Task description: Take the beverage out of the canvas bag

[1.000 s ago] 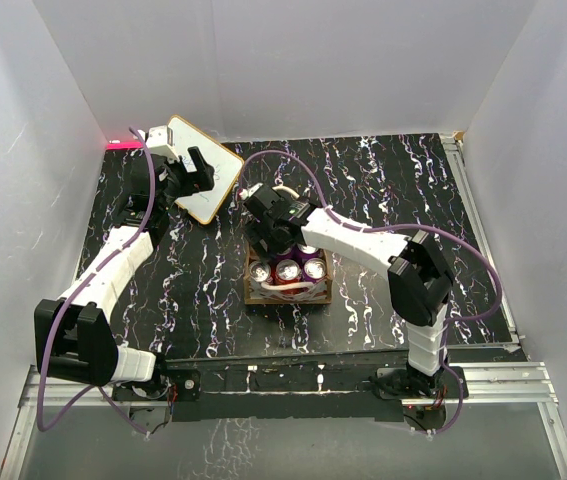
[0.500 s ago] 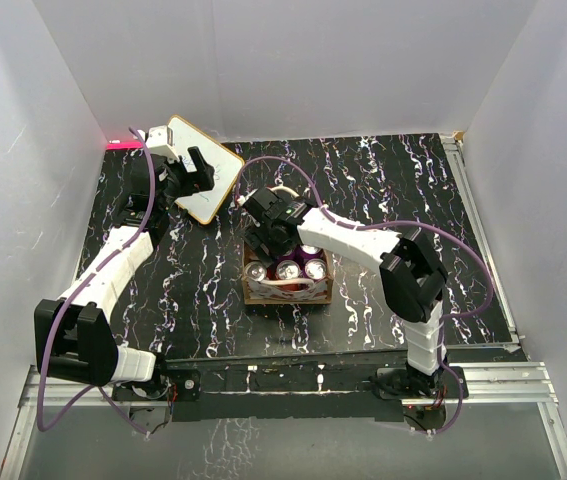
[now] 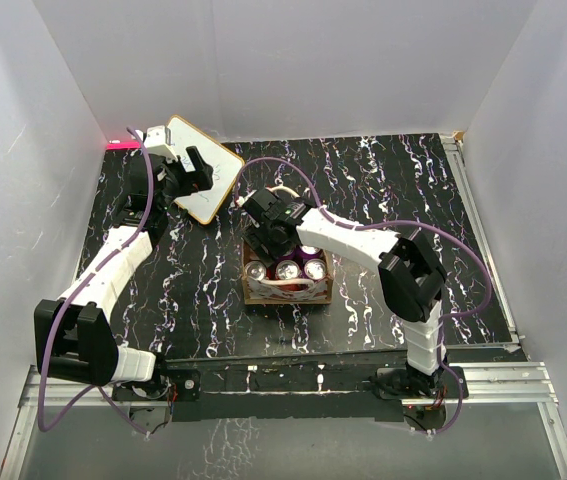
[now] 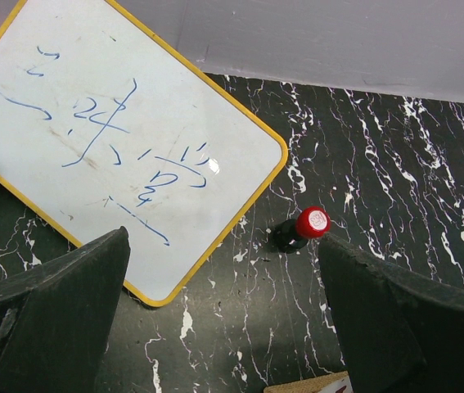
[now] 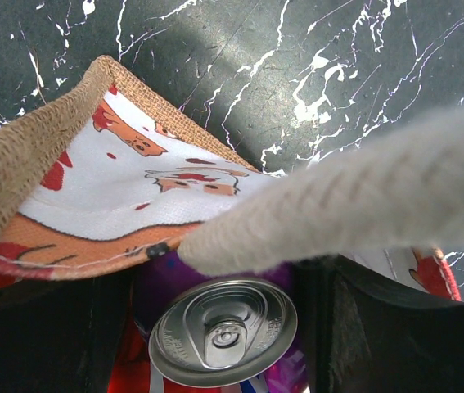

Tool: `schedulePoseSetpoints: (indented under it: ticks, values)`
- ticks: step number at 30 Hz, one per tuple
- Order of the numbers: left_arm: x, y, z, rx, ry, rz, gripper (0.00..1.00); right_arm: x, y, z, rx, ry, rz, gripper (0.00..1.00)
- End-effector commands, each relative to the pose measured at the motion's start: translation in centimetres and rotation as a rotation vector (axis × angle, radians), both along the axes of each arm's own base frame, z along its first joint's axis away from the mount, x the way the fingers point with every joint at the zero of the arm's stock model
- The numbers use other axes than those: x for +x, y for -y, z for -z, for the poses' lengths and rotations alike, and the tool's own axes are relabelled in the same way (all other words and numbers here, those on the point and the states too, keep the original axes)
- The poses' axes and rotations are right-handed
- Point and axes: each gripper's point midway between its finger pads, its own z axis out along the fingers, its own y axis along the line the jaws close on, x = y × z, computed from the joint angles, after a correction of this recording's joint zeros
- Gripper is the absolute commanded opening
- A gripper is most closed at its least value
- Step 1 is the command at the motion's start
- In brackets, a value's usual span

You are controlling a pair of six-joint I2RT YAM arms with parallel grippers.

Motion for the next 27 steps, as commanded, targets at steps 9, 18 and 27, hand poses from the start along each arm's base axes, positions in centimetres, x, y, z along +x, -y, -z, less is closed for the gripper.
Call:
schedulePoseSetpoints:
  ticks: [9, 18, 27]
  values:
    - [0.2, 0.1, -2.3, -0.022, 0.055, 0.009, 0.97, -0.2, -0.8, -3.0, 0.093, 0.062, 0.039, 0.36]
    - [0.2, 0.3, -2.3, -0.028, 0.054, 0.015, 0.97, 0.4, -1.3, -7.2, 0.191, 0.142, 0.059, 0.27]
    - [0.3, 0.7, -2.0, -0.047, 0.045, 0.027, 0.97, 0.3, -0.8, -9.2, 0.231, 0.174, 0.089, 0.18]
